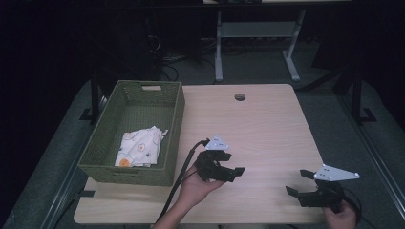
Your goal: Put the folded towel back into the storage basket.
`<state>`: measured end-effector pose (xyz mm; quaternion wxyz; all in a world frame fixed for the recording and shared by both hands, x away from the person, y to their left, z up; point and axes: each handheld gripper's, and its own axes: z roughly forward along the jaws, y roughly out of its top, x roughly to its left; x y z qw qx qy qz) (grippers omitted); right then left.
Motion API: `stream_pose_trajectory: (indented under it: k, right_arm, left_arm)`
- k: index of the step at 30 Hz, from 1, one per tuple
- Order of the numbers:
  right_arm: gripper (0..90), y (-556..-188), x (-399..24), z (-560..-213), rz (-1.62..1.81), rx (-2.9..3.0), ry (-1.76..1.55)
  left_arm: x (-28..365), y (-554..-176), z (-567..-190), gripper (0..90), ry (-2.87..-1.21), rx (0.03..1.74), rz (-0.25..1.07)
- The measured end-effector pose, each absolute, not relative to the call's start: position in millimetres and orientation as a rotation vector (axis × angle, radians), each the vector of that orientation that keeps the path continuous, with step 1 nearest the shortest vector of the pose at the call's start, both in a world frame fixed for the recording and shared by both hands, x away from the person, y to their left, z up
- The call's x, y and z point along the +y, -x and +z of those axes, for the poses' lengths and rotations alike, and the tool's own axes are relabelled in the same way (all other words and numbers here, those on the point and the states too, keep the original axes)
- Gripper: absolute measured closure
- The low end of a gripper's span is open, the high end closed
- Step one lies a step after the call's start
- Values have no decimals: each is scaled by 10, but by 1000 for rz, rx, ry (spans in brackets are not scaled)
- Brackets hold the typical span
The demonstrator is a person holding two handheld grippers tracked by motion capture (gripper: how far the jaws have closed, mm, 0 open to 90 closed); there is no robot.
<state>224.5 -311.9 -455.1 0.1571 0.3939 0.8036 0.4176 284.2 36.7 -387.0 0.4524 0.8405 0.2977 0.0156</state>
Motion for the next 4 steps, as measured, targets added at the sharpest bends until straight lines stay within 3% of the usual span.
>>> stream_pose_trajectory:
  k: [4]
  right_arm:
    - [140, -2255, -3103, -4546, 1193, 2314, -1115]
  left_arm:
    - [319, -2835, -3962, 316, -2094, 731, 69]
